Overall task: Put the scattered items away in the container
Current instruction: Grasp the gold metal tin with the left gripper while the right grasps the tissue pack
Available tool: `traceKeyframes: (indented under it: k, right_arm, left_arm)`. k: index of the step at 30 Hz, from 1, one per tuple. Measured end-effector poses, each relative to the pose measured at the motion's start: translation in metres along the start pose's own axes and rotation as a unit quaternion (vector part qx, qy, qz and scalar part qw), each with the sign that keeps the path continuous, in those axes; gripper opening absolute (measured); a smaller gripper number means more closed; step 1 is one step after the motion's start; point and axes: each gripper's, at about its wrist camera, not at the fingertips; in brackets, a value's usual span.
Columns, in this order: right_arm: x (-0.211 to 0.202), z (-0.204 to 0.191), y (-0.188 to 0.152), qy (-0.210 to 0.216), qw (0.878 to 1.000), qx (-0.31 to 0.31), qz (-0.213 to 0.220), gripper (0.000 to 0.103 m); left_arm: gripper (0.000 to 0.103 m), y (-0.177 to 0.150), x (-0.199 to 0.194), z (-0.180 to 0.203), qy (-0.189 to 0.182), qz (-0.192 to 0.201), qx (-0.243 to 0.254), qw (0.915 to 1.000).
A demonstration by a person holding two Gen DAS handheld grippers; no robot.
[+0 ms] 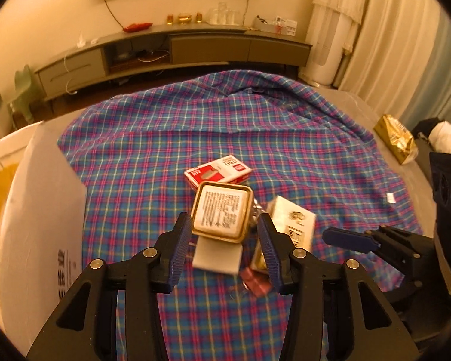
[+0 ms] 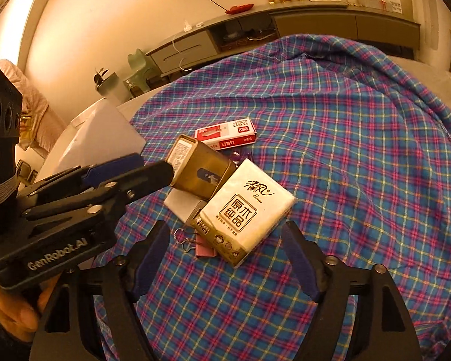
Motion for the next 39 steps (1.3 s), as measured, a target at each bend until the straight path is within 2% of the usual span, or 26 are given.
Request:
traceKeyframes:
  k: [9,11,15,18,23,27,32,36,38,39]
  right_arm:
    - [0.031,0.000,0.007,-0.010,1.000,0.010,-0.017,0.079]
    - [0.032,0.003,0.008,-0.013,1.000,0.011,-0.013,0.076]
    - [0.029,0.007,0.009,-0.016,1.000,0.013,-0.009,0.065]
    - [0.030,0.008,0.010,-0.014,1.000,0.016,-0.009,0.064]
    - [0.027,0.009,0.009,-0.022,1.000,0.016,-0.010,0.060]
    - [0.021,0.010,0.009,-0.029,0.999,0.010,-0.010,0.057]
    - [0.009,0.017,0.008,-0.025,0.999,0.017,-0.011,0.056]
    - [-0.005,0.025,0.006,-0.023,1.000,0.016,-0.007,0.055]
    - [-0.010,0.027,0.004,-0.023,1.000,0.011,-0.007,0.055]
    - [-0.012,0.028,0.002,-0.023,1.000,0.009,-0.008,0.055]
  left_arm:
    - [0.055,0.003,0.024,-0.002,-0.005,0.013,0.018,0.9998]
    - [0.055,0.004,0.027,-0.002,-0.001,0.016,0.021,0.9996]
    - [0.055,0.007,0.030,-0.014,-0.027,0.018,-0.006,0.9995]
    - [0.055,0.007,0.031,-0.019,-0.037,0.017,-0.016,0.9990]
    - [0.055,0.008,0.030,-0.025,-0.027,0.018,-0.026,0.9991]
    - [0.055,0.005,0.033,-0.023,-0.035,0.001,-0.032,0.9988]
    - [0.055,0.006,0.019,-0.015,-0.078,0.000,-0.027,0.9966]
    - [0.055,0.010,0.013,-0.011,-0.044,0.015,-0.005,0.9989]
    - [0.056,0.009,0.017,-0.017,-0.018,0.016,-0.009,0.9997]
    - [0.056,0.008,0.020,-0.021,-0.017,0.017,-0.016,0.9996]
Point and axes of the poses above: each gripper's, at about its wrist camera, not at the fingertips, and x roughly the way its jaws point, z to its right, y to its top, and after that the axes turned 10 degrees about x, right-handed
